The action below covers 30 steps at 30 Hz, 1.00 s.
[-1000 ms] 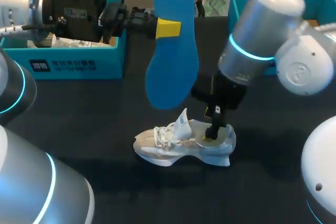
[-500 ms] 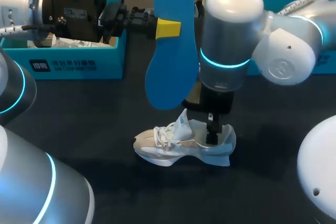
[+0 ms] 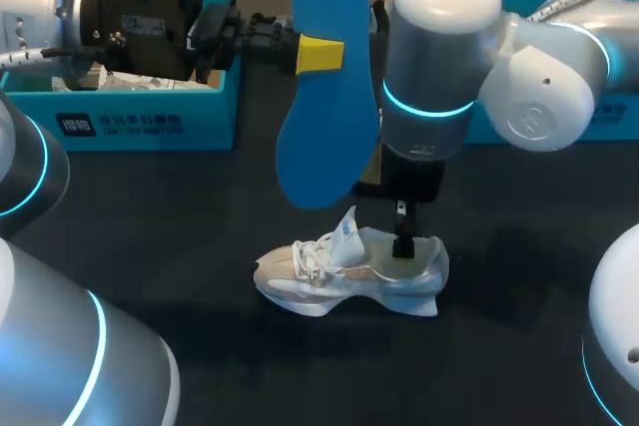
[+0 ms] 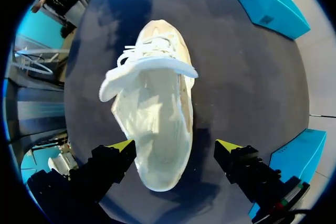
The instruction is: Take the shoe out of the shoebox, open the shoe tongue, remove and reinsert the insole, then place the shoe into the shoebox
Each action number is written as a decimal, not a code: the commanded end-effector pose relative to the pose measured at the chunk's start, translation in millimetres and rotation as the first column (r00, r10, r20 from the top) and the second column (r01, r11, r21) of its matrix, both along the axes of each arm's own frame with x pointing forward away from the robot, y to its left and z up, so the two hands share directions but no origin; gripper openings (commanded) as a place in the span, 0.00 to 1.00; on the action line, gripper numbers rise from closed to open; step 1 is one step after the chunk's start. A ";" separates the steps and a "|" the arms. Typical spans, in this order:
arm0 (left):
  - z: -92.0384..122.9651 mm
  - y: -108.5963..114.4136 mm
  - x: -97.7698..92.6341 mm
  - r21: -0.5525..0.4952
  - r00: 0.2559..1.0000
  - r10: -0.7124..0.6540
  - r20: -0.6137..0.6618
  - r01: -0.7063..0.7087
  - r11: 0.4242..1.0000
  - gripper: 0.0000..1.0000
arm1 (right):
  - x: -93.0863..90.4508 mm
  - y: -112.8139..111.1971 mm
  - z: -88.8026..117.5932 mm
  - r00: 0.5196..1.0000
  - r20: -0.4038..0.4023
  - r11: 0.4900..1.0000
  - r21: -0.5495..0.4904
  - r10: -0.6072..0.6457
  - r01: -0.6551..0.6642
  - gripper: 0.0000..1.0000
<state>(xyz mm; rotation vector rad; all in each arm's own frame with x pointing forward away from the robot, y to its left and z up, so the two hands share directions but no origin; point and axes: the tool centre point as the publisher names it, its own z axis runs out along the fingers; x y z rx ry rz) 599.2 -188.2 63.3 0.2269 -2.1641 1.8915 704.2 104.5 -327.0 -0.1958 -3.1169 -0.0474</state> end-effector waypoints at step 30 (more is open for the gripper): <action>-0.5 -2.5 1.1 -0.002 1.000 -0.002 0.000 0.002 1.000 0.00 | 9.8 20.3 -68.0 0.994 -0.089 0.998 0.001 -0.060 0.061 0.00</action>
